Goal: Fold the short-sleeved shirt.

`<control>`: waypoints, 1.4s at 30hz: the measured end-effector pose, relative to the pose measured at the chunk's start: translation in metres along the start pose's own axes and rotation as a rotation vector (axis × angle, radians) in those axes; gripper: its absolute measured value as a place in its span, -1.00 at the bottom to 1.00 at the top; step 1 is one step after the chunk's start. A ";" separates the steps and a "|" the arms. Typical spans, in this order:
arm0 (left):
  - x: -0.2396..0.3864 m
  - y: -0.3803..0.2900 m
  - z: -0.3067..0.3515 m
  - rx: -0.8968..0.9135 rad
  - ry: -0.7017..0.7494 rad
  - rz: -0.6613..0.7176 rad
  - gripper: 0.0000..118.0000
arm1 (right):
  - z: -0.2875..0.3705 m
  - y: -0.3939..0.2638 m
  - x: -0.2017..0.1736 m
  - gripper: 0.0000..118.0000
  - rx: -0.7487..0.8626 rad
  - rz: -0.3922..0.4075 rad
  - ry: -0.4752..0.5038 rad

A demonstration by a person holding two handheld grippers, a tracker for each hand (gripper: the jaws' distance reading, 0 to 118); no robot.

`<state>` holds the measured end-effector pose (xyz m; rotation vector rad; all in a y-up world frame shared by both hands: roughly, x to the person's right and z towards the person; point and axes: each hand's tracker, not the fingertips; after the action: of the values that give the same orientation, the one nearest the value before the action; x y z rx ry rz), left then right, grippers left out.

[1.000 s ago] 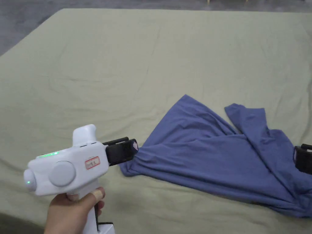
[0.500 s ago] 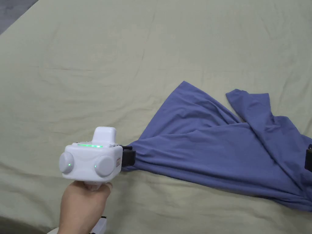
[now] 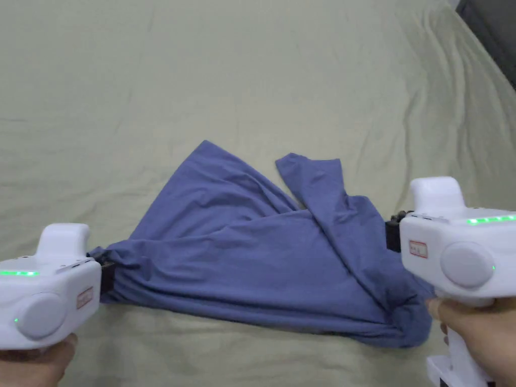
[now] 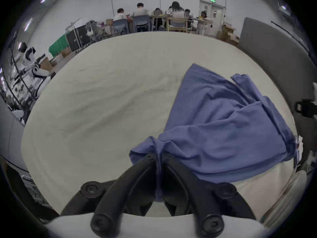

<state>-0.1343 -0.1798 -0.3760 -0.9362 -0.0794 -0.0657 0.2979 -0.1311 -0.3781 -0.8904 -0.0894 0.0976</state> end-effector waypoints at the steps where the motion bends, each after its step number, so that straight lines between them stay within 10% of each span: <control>1: -0.001 0.001 0.003 0.002 -0.011 0.009 -0.98 | -0.012 0.010 0.006 -0.68 -0.015 -0.007 0.059; 3: -0.002 0.003 0.012 0.016 -0.021 0.029 -0.98 | -0.045 0.035 0.015 0.86 -0.084 -0.003 0.087; 11: -0.009 0.009 0.022 0.020 -0.026 0.047 -0.98 | -0.156 0.055 0.015 0.98 -0.293 0.108 -0.054; 15: -0.015 0.012 0.015 0.011 -0.018 0.051 -0.98 | -0.168 0.041 0.015 0.38 -0.334 0.069 -0.030; 17: -0.013 0.013 0.015 0.008 -0.016 0.054 -0.98 | -0.147 0.041 0.014 -0.86 -0.271 0.001 0.081; 21: -0.014 0.014 0.011 0.005 -0.010 0.068 -0.98 | -0.109 0.035 0.001 -0.92 -0.140 0.202 0.023; 31: -0.023 0.071 0.038 0.110 -0.061 0.230 -0.98 | 0.085 0.110 0.041 -0.92 0.303 0.140 0.001; 42: -0.051 0.284 0.128 0.477 -0.018 0.214 -0.98 | 0.213 0.249 0.087 -0.92 0.514 0.150 -0.290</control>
<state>-0.1643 0.0921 -0.5334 -0.4646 -0.0095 0.1548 0.3474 0.1998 -0.4359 -0.3635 -0.2559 0.3731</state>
